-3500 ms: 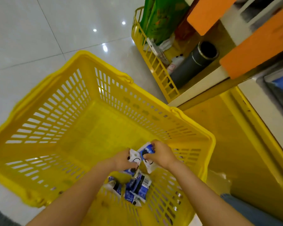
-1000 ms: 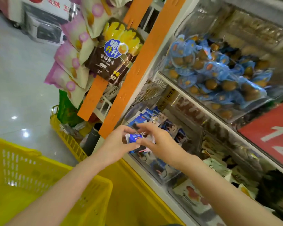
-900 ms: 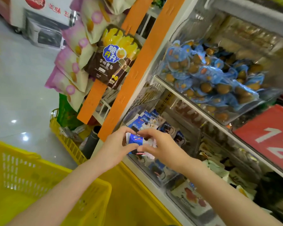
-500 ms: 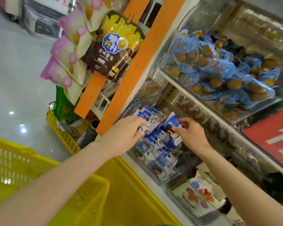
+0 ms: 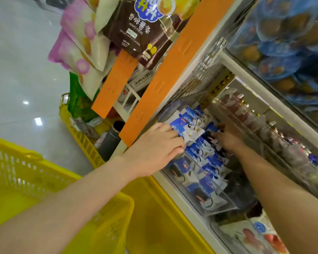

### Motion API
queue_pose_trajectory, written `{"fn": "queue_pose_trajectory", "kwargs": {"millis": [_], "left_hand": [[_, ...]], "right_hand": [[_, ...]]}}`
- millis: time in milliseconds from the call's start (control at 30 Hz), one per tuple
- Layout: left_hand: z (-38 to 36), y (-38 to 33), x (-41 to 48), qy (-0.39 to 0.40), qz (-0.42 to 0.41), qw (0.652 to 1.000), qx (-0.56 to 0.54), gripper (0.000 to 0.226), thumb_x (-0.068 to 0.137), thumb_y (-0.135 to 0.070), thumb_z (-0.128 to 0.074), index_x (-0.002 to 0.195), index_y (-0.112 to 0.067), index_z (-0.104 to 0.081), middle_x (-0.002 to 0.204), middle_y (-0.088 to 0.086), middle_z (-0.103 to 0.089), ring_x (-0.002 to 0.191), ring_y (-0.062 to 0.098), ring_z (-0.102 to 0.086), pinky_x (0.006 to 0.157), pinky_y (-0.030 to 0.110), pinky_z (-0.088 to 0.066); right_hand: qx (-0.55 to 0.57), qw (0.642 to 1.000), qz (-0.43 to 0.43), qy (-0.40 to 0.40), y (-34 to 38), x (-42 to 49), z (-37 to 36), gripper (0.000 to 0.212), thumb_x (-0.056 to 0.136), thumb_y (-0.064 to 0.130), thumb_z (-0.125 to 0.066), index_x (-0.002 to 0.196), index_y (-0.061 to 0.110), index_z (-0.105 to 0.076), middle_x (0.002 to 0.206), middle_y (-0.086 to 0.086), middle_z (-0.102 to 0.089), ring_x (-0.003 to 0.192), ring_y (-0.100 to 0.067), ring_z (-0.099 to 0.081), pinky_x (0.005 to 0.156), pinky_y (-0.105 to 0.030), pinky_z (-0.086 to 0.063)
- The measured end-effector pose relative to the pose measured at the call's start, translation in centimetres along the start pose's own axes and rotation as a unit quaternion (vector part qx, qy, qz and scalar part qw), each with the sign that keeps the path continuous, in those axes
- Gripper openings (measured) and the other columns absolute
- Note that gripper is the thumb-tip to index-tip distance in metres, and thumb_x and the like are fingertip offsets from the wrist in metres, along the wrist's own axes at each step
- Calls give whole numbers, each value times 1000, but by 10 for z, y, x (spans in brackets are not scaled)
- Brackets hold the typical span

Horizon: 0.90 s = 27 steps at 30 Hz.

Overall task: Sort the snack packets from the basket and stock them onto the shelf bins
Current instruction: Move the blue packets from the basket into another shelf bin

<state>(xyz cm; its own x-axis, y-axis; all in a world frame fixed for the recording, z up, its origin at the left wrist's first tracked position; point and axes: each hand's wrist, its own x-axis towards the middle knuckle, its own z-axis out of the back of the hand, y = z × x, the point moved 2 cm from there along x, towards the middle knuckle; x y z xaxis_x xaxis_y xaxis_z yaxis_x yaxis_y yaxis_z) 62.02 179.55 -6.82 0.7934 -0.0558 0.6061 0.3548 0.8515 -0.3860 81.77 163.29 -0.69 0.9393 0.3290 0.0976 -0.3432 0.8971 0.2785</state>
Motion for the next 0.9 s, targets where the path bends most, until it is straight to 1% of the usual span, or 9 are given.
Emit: {"fn": "queue_pose_trajectory", "kwargs": {"millis": [67, 167, 267, 367, 467, 567, 667, 767, 900], "left_hand": [[-1, 0, 0, -2, -3, 1000, 5, 32, 94, -40, -32, 103, -27, -59, 90, -17, -46, 90, 2, -29, 98, 23, -18], [-1, 0, 0, 1, -1, 1000, 8, 33, 94, -40, -31, 105, -27, -59, 96, -13, -56, 96, 7, -40, 98, 23, -18], [-1, -2, 0, 9, 5, 1000, 10, 28, 97, -38, -33, 108, -28, -57, 102, -12, -57, 102, 8, -41, 98, 22, -16], [2, -4, 1, 28, 13, 999, 17, 27, 98, -38, -34, 111, -29, -56, 105, -13, -56, 103, 7, -40, 99, 22, -16], [6, -7, 2, 53, 30, 998, 22, 25, 98, -37, -36, 111, -29, -56, 106, -13, -56, 104, 7, -41, 99, 23, -18], [13, -13, 2, 69, 48, 996, 22, 23, 98, -34, -39, 112, -26, -55, 109, -10, -57, 106, 9, -43, 99, 24, -22], [19, -20, -1, 90, 53, 994, 36, 26, 98, -31, -40, 120, -21, -50, 120, -3, -54, 116, 13, -41, 105, 29, -25], [21, -25, -8, 110, 55, 991, 56, 34, 98, -30, -40, 129, -18, -44, 132, 0, -47, 127, 17, -35, 110, 32, -24], [28, -30, -18, 125, 67, 989, 48, 42, 99, -26, -38, 140, -17, -34, 147, 0, -33, 137, 15, -27, 109, 29, -27]], "right_hand": [[14, 1000, -2, 1, -1, 3, -3, 39, 92, 14, -56, 129, 6, -44, 128, -15, -50, 111, -31, -50, 97, -45, -41], [-108, 994, 13, -16, -1, 5, -4, 36, 91, 21, -57, 124, 7, -50, 120, -16, -56, 100, -32, -56, 89, -46, -47], [-160, 987, 18, 0, 1, 1, -3, 34, 92, 26, -57, 118, 5, -54, 98, -16, -60, 85, -30, -58, 78, -41, -49], [-167, 985, 27, 20, 7, -11, -3, 34, 94, 29, -53, 118, 5, -51, 85, -11, -56, 80, -28, -56, 69, -33, -40], [-168, 984, 61, 0, 20, -36, -1, 39, 95, 30, -50, 124, 4, -47, 104, -16, -59, 89, -27, -55, 75, -34, -42], [-104, 988, 109, -18, 37, -78, 2, 48, 97, 34, -44, 139, 9, -38, 137, -14, -46, 121, -29, -48, 98, -38, -41], [-17, 991, 136, 3, 48, -134, 1, 46, 98, 40, -36, 140, 22, -36, 143, -2, -42, 127, -21, -44, 100, -35, -38], [-19, 982, 184, 46, 51, -184, -9, 45, 98, 40, -33, 139, 21, -36, 136, 2, -48, 125, -18, -47, 94, -28, -38], [-68, 971, 228, -1, 45, -212, -17, 56, 99, 37, -36, 149, 19, -17, 154, 4, -23, 141, -9, -20, 113, -17, -9]]}}
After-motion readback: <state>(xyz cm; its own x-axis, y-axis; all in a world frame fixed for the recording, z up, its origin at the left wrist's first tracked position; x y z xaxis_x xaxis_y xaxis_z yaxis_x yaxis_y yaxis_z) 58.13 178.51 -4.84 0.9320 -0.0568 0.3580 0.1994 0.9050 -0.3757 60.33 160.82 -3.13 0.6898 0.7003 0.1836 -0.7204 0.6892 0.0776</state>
